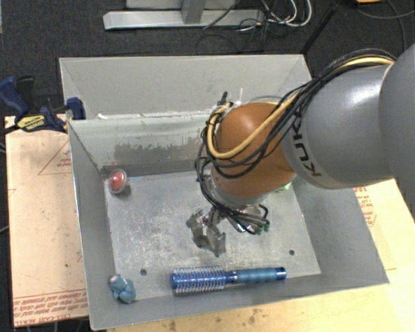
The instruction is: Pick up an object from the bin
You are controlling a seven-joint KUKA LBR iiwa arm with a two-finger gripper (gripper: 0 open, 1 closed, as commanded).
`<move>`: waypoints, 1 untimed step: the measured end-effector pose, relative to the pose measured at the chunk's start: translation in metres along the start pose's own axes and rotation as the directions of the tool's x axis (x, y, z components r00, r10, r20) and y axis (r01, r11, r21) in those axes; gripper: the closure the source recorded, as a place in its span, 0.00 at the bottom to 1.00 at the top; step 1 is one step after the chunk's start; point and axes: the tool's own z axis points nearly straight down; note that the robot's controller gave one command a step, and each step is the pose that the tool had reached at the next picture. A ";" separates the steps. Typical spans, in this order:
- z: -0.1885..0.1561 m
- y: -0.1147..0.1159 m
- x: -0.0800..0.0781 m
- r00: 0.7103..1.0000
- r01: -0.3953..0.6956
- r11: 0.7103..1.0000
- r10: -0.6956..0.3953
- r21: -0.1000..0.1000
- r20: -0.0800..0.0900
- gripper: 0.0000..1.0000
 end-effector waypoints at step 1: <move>-0.001 -0.001 0.000 1.000 -0.002 1.000 0.002 0.001 0.002 0.00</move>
Offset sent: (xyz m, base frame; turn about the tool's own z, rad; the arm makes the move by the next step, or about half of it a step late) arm 0.0000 0.0000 0.0000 0.0000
